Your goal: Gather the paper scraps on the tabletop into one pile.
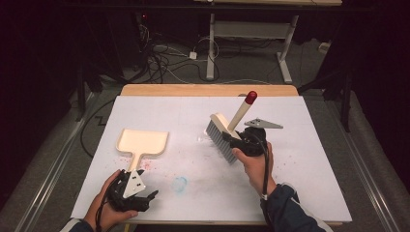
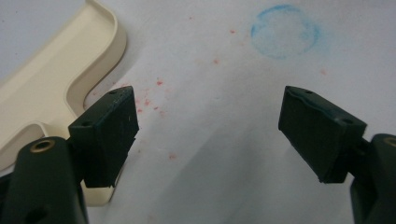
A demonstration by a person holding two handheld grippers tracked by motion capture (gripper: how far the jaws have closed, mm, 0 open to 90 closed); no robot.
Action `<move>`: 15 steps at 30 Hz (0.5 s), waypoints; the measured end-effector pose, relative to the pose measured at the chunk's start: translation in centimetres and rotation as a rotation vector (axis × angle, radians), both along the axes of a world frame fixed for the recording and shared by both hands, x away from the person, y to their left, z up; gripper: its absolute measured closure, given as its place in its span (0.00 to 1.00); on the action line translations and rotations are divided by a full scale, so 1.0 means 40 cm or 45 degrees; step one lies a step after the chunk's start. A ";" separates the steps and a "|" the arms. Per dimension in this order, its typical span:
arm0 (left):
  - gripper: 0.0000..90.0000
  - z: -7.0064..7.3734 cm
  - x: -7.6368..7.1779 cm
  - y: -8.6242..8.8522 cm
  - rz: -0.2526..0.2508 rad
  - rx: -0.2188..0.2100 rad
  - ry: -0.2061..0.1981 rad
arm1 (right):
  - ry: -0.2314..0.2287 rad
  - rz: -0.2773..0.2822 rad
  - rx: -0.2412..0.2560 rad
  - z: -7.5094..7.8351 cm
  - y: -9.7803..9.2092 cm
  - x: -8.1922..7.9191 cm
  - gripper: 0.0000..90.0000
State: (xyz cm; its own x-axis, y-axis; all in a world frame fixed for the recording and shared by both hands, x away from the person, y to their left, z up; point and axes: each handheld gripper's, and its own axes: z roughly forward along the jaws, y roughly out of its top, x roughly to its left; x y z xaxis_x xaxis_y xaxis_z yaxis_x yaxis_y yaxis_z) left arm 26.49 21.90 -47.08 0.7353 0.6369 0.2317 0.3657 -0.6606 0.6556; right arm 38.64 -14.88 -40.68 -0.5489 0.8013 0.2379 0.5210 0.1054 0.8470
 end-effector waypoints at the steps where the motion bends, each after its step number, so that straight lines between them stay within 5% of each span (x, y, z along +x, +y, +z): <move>1: 0.21 0.000 0.000 0.000 -0.002 0.004 0.001 | -0.015 0.000 -0.013 0.013 -0.012 -0.001 0.75; 6: 0.21 -0.003 0.001 -0.004 -0.007 0.025 0.002 | -0.029 0.011 -0.086 0.033 -0.042 0.006 0.75; 8: 0.21 -0.003 0.001 -0.005 -0.003 0.029 0.001 | -0.067 -0.007 -0.167 0.044 -0.067 0.009 0.75; 15: 0.21 -0.001 -0.001 -0.004 -0.002 0.032 -0.010 | -0.144 -0.067 -0.299 0.047 -0.108 0.027 0.75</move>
State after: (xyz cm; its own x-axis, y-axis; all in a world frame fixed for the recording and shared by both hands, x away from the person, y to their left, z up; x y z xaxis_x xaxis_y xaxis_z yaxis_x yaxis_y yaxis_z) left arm 26.46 21.75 -47.14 0.7343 0.6299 0.2530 0.3600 -0.6773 0.6415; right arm 39.71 -19.20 -38.82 -0.5174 0.8556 -0.0185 0.4341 0.2810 0.8559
